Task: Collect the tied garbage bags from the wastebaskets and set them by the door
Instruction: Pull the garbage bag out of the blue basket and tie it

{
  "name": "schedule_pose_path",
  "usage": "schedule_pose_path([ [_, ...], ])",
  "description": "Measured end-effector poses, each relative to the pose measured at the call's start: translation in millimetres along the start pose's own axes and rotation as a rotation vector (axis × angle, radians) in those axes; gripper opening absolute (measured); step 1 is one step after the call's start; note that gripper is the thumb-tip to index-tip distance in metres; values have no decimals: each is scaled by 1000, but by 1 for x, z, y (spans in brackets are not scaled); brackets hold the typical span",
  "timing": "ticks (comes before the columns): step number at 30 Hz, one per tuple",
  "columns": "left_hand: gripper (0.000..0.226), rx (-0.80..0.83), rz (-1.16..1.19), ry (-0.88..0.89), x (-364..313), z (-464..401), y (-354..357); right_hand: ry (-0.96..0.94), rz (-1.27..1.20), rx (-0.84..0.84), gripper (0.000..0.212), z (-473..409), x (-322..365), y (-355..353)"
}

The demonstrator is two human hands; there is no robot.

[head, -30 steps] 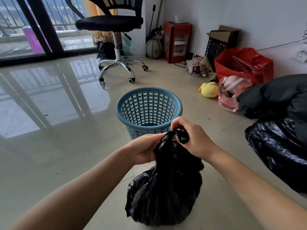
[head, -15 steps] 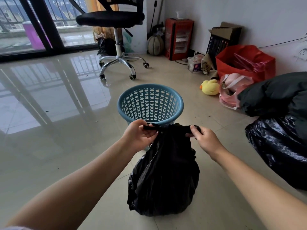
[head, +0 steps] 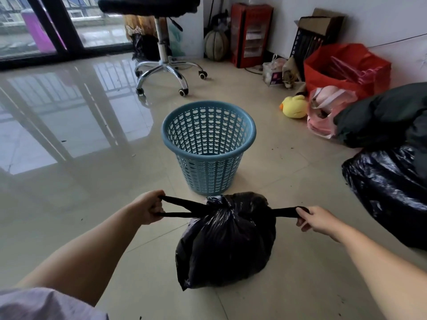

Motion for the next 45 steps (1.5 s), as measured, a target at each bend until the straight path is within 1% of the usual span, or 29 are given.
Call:
schedule_pose_path([
  [3, 38, 85, -80, 68, -20, 2, 19, -3, -227, -14, 26, 0, 10, -11],
  [6, 24, 295, -159, 168, -51, 24, 64, -102, -507, 6, 12, 6, 53, -17],
  [7, 21, 363, -300, 215, -61, 36, 84, -166, -567, 31, 14, 8, 75, -16],
  [8, 19, 407, -535, 279, -68, 48, 106, -240, -603, 67, 17, 12, 99, -13],
  [10, 16, 414, -1150, 476, -73, 74, 149, -390, -615, 160, 22, 24, 144, -3],
  [11, 14, 411, -1392, 604, -71, 86, 169, -453, -583, 203, 22, 32, 163, 4],
  [12, 15, 397, -1553, 733, -68, 95, 183, -508, -530, 234, 21, 40, 179, 12],
  [14, 16, 360, -1655, 963, -61, 106, 199, -600, -376, 230, 16, 50, 195, 24],
  [16, 16, 326, -1566, 1111, -59, 109, 199, -671, -275, 187, 12, 56, 201, 29],
  [17, 15, 294, -1496, 1126, -59, 107, 195, -693, -292, 170, 13, 58, 201, 28],
  [18, 17, 255, -1421, 1096, -59, 102, 191, -706, -339, 163, 16, 60, 201, 27],
  [20, 30, 213, -1268, 983, -58, 94, 185, -734, -421, 191, 19, 63, 203, 26],
  [22, 46, 242, -1155, 854, -56, 88, 183, -749, -447, 263, 21, 65, 204, 31],
  [23, 46, 290, -1118, 797, -55, 84, 184, -742, -442, 291, 21, 65, 203, 34],
  [24, 35, 330, -1095, 749, -53, 82, 185, -733, -428, 303, 21, 64, 202, 37],
  [26, 9, 324, -1084, 683, -51, 79, 183, -717, -394, 287, 19, 63, 201, 38],
  [27, 7, 306, -1082, 668, -51, 78, 181, -712, -385, 279, 18, 62, 201, 37],
  [28, 11, 288, -1076, 659, -51, 77, 180, -706, -382, 286, 20, 61, 201, 36],
  [30, 19, 242, -1027, 661, -54, 76, 178, -670, -397, 354, 42, 60, 200, 39],
  [31, 18, 231, -976, 655, -55, 76, 176, -633, -401, 403, 53, 59, 199, 43],
  [32, 14, 244, -903, 629, -56, 74, 175, -598, -390, 445, 55, 58, 198, 48],
  [34, 10, 371, -718, 531, -51, 68, 174, -575, -339, 468, 37, 58, 199, 54],
  [37, 15, 643, -411, 398, -40, 63, 173, -604, -368, 377, 11, 56, 200, 49],
  [39, 19, 733, -260, 364, -37, 59, 168, -591, -494, 342, 17, 53, 195, 42],
  [40, 23, 747, -196, 354, -37, 54, 165, -586, -599, 361, 22, 52, 194, 39],
  [41, 27, 753, -161, 354, -37, 50, 162, -588, -718, 402, 25, 52, 192, 38],
  [43, 30, 755, -183, 379, -38, 42, 160, -608, -925, 491, 23, 51, 191, 36],
  [44, 31, 739, -241, 399, -40, 39, 160, -604, -954, 510, 20, 50, 191, 35],
  [45, 30, 699, -348, 426, -43, 37, 159, -593, -897, 485, 20, 46, 188, 33],
])
Point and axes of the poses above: each hand's wrist, its own z-axis away from the middle knuckle, its own y-axis out of the palm, x = y × z, the point moved 6 cm from there along -z, towards the middle knuckle, and after that the axes turned 12 degrees about x, right-handed, at the moved point
